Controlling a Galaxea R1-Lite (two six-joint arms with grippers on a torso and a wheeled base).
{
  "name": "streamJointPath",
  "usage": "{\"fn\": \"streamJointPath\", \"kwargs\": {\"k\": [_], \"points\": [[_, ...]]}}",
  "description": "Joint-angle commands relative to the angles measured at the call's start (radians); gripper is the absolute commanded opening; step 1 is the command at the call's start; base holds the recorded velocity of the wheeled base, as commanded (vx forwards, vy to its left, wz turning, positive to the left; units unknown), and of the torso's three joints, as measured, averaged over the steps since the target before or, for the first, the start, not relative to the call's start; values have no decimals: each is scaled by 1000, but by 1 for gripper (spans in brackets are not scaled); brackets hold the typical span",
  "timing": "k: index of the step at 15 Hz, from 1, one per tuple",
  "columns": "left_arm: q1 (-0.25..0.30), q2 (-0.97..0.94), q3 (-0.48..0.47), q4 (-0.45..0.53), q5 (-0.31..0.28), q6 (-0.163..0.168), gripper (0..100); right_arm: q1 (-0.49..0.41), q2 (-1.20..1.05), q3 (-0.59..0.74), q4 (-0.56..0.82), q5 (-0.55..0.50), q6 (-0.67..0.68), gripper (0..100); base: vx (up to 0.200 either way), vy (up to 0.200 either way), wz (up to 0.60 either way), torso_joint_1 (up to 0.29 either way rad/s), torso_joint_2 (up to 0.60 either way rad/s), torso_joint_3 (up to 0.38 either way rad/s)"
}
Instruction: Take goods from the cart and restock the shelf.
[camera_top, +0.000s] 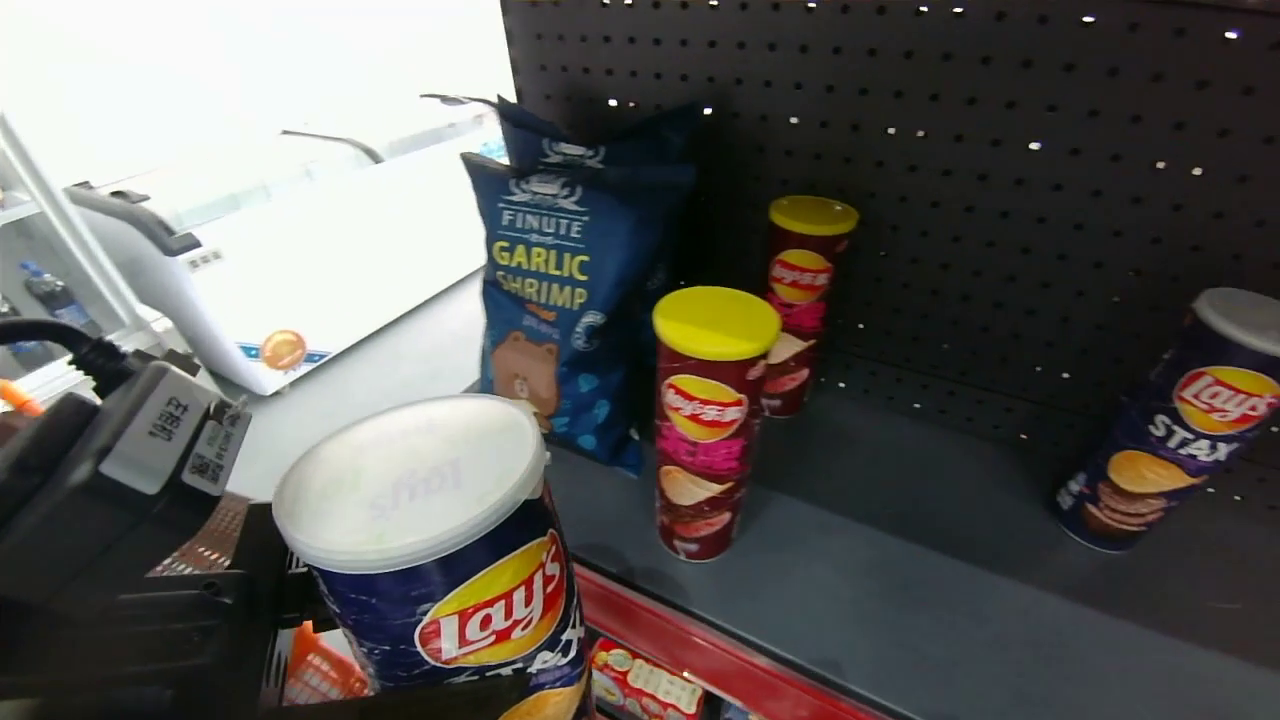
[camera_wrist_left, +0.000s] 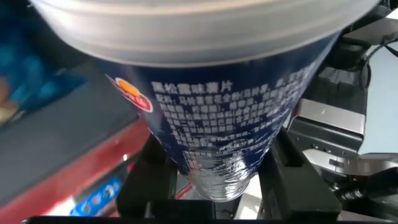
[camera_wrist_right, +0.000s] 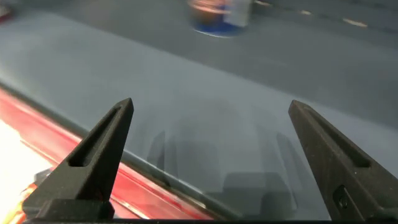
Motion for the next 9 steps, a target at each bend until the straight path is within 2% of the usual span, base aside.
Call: {"fn": "streamJointPath", "kwargs": {"k": [1, 9], "points": [[-17, 1, -4, -2, 0, 1, 0, 0, 0, 0, 0, 2, 0, 100, 0, 0, -600, -2, 2, 2], [-20, 4, -1, -2, 1, -1, 0, 0, 0, 0, 0, 0, 0, 100, 0, 0, -600, 3, 2, 2]]}}
